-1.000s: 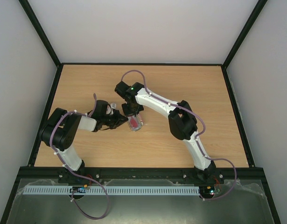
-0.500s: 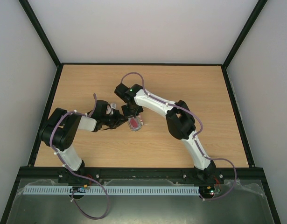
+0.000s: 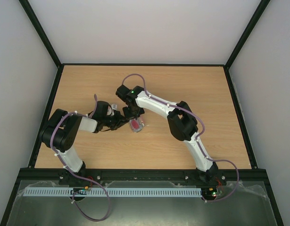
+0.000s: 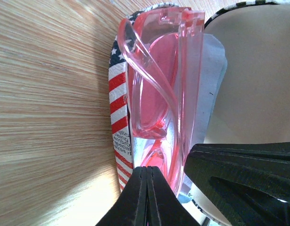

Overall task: Organize the sunglasses
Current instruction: Place the sunglasses in the sunglasses case.

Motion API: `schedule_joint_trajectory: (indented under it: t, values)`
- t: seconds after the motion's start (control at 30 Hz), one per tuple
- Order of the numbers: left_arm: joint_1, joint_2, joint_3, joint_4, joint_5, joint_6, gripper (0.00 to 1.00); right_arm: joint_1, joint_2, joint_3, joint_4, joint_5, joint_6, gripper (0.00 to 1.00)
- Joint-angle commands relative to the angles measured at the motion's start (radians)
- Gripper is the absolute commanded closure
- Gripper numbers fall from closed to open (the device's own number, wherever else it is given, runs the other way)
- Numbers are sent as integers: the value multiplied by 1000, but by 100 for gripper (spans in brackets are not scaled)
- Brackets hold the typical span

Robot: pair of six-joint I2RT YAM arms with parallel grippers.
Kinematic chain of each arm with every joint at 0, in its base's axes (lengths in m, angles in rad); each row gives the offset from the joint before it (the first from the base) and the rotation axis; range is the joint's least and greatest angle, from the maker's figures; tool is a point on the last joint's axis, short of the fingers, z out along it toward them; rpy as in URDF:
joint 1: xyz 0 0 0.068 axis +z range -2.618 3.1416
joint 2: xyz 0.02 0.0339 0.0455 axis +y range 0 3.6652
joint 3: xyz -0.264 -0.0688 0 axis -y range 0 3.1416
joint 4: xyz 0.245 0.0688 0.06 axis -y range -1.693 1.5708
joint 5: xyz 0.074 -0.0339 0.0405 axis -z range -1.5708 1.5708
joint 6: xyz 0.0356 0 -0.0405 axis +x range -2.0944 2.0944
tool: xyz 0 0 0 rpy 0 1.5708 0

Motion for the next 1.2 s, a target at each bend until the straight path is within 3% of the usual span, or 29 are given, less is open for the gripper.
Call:
schedule_joint_trajectory:
  t: [0.0, 0.5, 0.83, 1.17]
  values:
    - [7, -17, 4, -13, 1, 17, 98, 5, 27, -54, -18, 4, -8, 97]
    - [8, -20, 7, -15, 1, 16, 98, 6, 3, -66, -13, 24, -9, 97]
    - [7, -25, 9, -20, 0, 16, 98, 11, -74, -57, -3, 25, -26, 90]
    - [7, -26, 11, -24, -4, 17, 98, 43, -43, -43, -32, 65, -42, 86]
